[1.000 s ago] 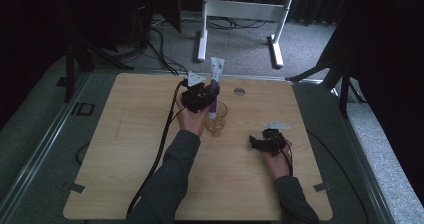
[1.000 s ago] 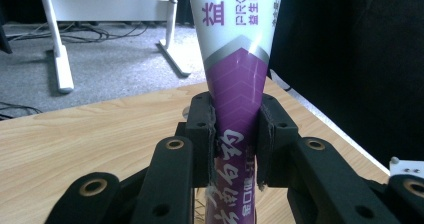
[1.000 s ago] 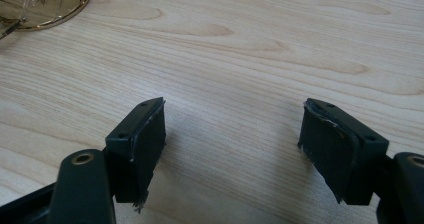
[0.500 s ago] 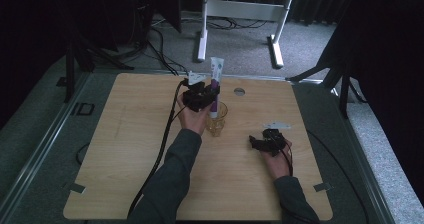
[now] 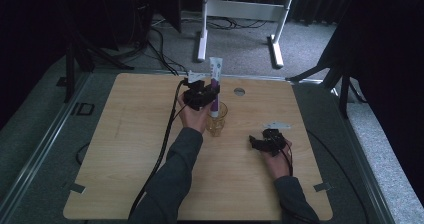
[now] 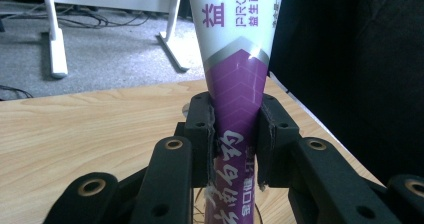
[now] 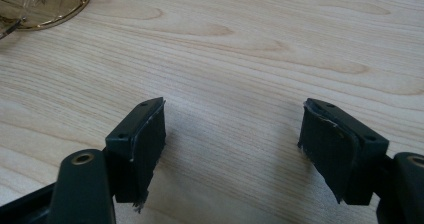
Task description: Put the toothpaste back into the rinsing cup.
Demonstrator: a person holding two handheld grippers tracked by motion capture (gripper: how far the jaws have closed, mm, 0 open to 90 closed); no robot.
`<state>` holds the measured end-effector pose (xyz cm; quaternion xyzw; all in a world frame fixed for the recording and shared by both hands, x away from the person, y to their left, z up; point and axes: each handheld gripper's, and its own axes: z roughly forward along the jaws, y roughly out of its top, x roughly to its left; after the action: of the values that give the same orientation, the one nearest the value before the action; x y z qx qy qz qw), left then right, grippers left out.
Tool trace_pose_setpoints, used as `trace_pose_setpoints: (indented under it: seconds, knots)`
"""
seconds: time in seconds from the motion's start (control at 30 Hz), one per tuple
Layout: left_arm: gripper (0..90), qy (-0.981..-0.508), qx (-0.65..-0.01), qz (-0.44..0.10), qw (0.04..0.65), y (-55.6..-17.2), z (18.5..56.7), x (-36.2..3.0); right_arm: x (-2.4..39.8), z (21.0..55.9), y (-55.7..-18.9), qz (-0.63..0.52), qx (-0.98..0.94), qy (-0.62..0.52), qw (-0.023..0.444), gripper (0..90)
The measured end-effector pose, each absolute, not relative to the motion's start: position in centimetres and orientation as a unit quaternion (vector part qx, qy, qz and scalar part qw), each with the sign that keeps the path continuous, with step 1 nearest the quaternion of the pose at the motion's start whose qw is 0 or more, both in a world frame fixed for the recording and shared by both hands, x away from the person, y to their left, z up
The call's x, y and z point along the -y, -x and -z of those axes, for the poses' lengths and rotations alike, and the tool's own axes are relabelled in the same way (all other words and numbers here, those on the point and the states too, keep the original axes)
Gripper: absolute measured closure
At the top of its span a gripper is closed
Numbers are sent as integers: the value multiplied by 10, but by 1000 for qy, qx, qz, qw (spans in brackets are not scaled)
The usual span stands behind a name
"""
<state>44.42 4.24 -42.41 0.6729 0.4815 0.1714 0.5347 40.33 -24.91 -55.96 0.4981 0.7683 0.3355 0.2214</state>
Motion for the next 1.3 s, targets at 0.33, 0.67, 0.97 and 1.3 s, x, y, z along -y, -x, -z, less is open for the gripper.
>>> trace_pose_setpoints:
  seconds: [0.33,0.67,0.97,1.3]
  knots:
    - [710,-674,-483,-166,533,-448,427,-39,249,560,-403,-336,-768,-498,221,264]
    - [706,-680,-486,-174,521,-452,425,-37,249,560,-403,-336,-768,-498,221,263]
    - [703,-685,-486,-177,513,-454,426,-33,249,560,-403,-336,-768,-498,221,263]
    - [679,-690,-492,-174,502,-456,433,-34,249,560,-403,-336,-768,-498,221,263]
